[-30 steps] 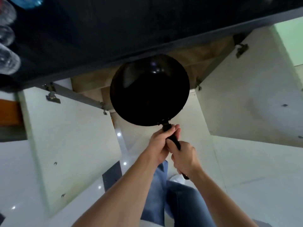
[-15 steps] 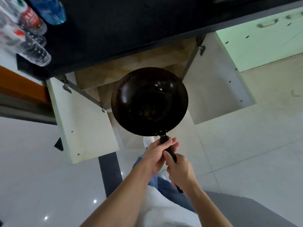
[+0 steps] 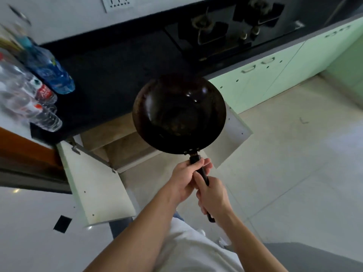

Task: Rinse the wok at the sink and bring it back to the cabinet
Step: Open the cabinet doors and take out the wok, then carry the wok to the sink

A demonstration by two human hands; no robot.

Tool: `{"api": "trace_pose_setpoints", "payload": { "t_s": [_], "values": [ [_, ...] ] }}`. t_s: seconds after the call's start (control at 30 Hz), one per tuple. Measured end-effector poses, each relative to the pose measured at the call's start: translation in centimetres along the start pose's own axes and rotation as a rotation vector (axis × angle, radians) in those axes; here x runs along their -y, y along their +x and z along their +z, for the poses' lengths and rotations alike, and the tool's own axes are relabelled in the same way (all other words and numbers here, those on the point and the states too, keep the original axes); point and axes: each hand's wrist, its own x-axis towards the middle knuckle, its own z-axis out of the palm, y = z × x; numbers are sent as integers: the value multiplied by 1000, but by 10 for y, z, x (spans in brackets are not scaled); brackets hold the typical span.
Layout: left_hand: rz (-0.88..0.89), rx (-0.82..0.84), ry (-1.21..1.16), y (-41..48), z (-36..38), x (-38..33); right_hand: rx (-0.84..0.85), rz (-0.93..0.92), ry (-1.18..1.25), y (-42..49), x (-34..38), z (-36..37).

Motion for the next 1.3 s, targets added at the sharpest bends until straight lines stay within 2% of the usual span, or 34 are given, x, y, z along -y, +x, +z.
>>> {"api": "trace_pose_setpoints", "payload": {
  "t_s": [0.2, 0.37, 0.63, 0.77, 0.97, 1.3],
  "values": [
    [49, 112, 125, 12, 34, -51, -107, -32, 147, 15, 50, -8],
    [14, 205, 271, 42, 57, -80, -193, -25, 267, 30, 78, -19],
    [-81, 343, 413, 83, 96, -93, -415, -24, 302, 56, 88, -36],
    [-114, 385, 511, 99, 119, -87, -490, 7, 399, 64, 86, -50],
    [-214, 423, 572, 123, 166, -63, -578, 61, 389, 74, 73, -93],
    [-251, 429, 544, 180, 282, -1, -686, 58, 158, 119, 30, -221]
  ]
}}
